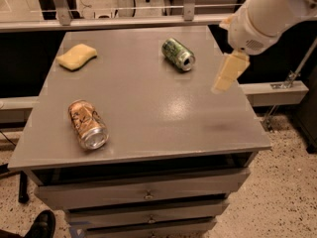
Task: Move green can near orange can
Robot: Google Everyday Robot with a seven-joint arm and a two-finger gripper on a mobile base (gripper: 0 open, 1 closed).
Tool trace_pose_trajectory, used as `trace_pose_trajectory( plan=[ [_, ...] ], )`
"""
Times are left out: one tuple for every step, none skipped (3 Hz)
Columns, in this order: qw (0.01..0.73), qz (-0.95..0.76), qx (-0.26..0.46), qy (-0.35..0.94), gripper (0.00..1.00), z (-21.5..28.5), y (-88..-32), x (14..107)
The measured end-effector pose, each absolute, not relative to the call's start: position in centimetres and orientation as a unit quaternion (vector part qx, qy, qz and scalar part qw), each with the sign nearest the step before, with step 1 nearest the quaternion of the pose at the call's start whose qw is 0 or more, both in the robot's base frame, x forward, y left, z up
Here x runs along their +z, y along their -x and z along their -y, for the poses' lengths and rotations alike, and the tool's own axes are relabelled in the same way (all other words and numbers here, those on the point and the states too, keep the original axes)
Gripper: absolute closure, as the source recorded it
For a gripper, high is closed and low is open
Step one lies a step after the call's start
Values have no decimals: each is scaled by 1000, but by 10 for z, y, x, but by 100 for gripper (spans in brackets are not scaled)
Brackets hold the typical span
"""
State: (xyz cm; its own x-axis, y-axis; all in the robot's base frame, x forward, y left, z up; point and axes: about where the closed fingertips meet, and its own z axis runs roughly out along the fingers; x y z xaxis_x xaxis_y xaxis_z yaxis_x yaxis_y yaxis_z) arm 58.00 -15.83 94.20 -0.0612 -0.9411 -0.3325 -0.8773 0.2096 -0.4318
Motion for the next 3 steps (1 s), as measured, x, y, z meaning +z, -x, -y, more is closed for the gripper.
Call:
trace_pose_trajectory(
  plan=[
    [331, -727, -32, 600, 0, 133, -639, 939],
    [371, -744, 8, 555, 0, 115, -694, 934],
    [389, -772, 41, 501, 0, 111, -742, 921]
  ],
)
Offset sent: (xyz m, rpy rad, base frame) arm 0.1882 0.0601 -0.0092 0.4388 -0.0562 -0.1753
